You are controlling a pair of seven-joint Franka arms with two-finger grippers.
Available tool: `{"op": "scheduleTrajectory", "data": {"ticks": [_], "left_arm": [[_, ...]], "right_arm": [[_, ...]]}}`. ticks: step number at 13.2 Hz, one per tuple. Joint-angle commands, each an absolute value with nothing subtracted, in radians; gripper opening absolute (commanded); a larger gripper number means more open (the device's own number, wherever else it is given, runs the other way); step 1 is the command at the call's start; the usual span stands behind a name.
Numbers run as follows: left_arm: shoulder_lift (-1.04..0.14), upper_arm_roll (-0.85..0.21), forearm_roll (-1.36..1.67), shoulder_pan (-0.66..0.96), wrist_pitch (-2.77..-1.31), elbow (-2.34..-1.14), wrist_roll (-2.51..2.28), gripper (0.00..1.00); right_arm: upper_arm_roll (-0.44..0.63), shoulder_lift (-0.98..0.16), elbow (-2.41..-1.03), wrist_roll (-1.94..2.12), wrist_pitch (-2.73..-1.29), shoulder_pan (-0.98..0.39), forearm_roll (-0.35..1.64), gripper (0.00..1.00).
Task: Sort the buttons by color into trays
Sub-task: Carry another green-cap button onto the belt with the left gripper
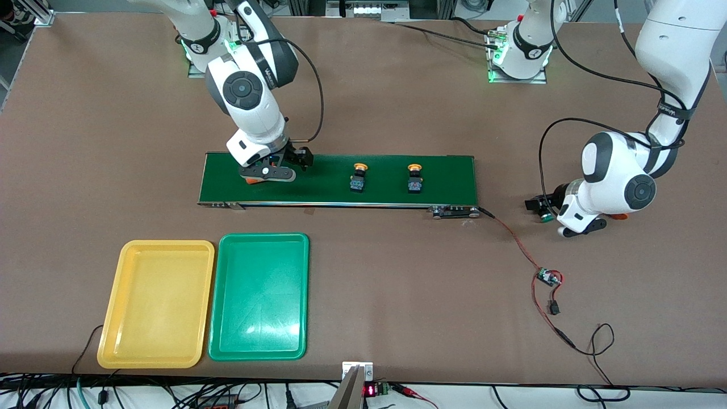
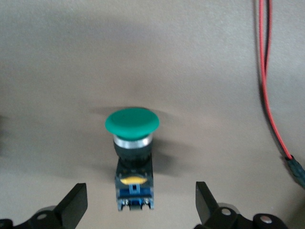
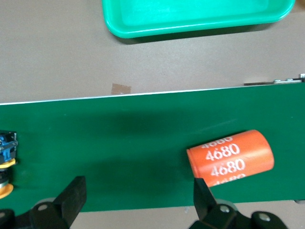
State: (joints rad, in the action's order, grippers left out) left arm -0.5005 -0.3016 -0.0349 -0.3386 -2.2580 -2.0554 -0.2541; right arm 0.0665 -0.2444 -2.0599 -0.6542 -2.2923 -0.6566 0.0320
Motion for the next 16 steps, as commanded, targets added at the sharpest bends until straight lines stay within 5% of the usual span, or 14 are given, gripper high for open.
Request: {"op": "scheduleTrajectory", "data": {"ticks": [1, 2, 5, 7, 16], "left_arm": [[-0.523, -0.296, -0.064, -0.341, -2.283, -2.056, -0.265, 1.00], [-0.523, -0.296, -0.064, -0.341, -2.283, -2.068, -0.262, 0.95], [-0.493, -0.296, -0.067, -0.327, -2.272, -2.103, -0.265, 0.27], [-0.474, -0.299, -0.069, -0.319, -2.257, -2.100, -0.259, 0.00], [-0.339, -0.330, -0.054, -0.143, -2.123, -2.080, -0.261, 0.00]], "right_arm": [[0.069, -0.255, -2.043, -0.667, -2.292, -0.658, 0.043, 1.00], [0.069, -0.253, -2.043, -0.667, -2.292, -0.658, 0.044, 1.00], [0.071, -0.253, -2.043, -0.681, -2.292, -0.660, 0.046, 1.00], [0.071, -0.255, -2.043, -0.695, -2.293, -0.660, 0.046, 1.00], [0.069, -0.282, -2.043, -0.719, -2.310, -0.676, 0.046, 1.00]]}}
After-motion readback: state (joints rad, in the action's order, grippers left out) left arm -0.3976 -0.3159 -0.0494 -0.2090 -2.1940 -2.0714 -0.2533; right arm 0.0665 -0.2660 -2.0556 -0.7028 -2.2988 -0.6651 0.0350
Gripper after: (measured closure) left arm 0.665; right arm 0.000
